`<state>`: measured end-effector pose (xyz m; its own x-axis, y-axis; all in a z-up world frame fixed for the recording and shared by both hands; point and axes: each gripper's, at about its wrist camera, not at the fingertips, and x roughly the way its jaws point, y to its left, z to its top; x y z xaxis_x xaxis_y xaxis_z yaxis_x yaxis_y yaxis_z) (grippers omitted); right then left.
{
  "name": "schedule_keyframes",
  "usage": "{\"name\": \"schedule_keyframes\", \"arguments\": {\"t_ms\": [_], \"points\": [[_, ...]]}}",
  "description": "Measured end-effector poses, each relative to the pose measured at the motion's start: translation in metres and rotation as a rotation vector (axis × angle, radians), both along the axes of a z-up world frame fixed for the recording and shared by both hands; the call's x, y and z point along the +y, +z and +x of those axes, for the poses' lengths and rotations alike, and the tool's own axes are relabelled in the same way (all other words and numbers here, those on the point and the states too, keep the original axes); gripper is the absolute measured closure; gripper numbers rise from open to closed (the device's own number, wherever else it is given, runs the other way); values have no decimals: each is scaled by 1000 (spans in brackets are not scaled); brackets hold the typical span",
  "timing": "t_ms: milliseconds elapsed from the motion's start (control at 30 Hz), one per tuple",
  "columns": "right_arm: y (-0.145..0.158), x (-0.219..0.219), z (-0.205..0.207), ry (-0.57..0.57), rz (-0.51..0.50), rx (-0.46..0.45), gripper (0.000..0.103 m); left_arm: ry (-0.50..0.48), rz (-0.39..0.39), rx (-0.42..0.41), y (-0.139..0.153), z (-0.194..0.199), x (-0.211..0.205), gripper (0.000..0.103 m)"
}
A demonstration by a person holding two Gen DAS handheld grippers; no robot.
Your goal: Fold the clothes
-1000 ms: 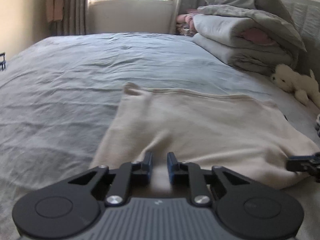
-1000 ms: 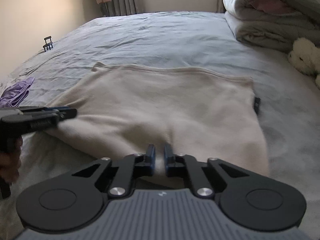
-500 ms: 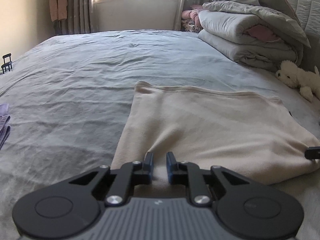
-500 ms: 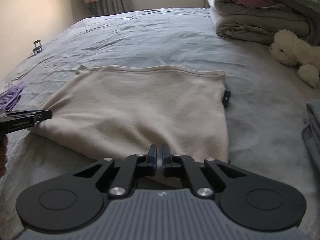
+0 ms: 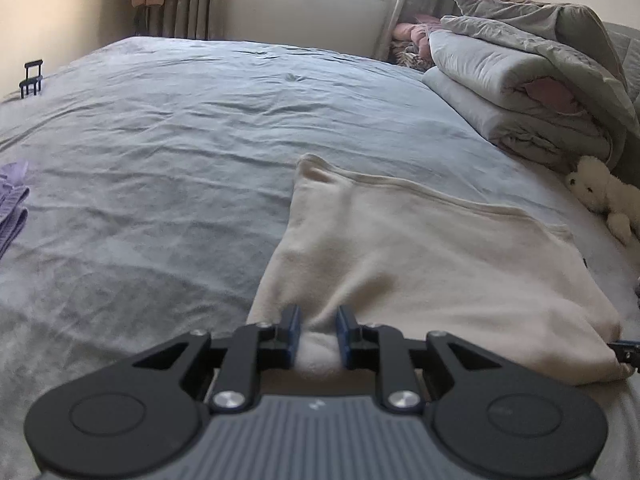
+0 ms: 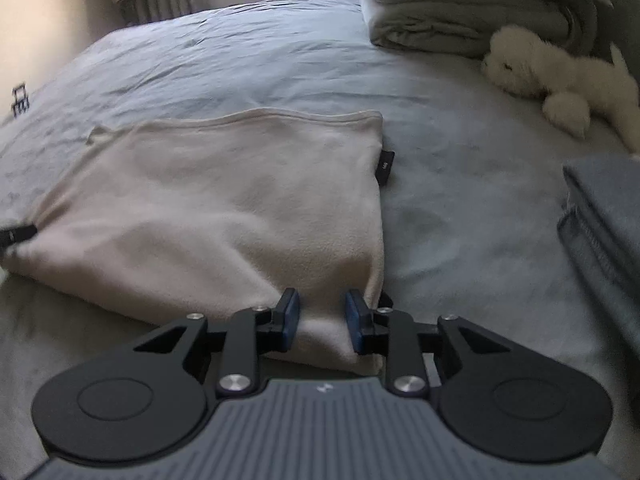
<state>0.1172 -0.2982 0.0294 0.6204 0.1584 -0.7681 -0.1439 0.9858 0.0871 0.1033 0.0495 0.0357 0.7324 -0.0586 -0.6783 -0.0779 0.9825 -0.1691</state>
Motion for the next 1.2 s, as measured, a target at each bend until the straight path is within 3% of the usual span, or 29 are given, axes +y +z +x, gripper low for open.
{"name": "schedule_keyframes", "arguments": {"t_ms": [200, 333, 467, 600, 700, 800, 967, 1100, 1200], "points": [[4, -11, 2, -7, 61, 23, 78, 27, -57, 29, 0, 4, 14, 88], [6, -6, -1, 12, 19, 15, 78, 45, -28, 37, 2, 4, 17, 89], [5, -13, 1, 17, 42, 25, 78, 51, -1, 43, 3, 4, 19, 89], [7, -20, 1, 19, 67, 36, 78, 66, -23, 59, 6, 5, 27, 89], [8, -24, 1, 19, 86, 45, 78, 135, -23, 84, 8, 7, 39, 63], [10, -24, 2, 13, 91, 44, 78, 159, -92, 89, 10, 8, 51, 64], [18, -22, -1, 8, 56, 18, 74, 165, -53, 73, 15, 7, 49, 64], [13, -29, 2, -62, -12, 36, 66, 203, -31, 92, 13, 9, 54, 66], [15, -33, 1, -91, 2, 36, 65, 194, -36, 67, 18, 8, 49, 66]]}}
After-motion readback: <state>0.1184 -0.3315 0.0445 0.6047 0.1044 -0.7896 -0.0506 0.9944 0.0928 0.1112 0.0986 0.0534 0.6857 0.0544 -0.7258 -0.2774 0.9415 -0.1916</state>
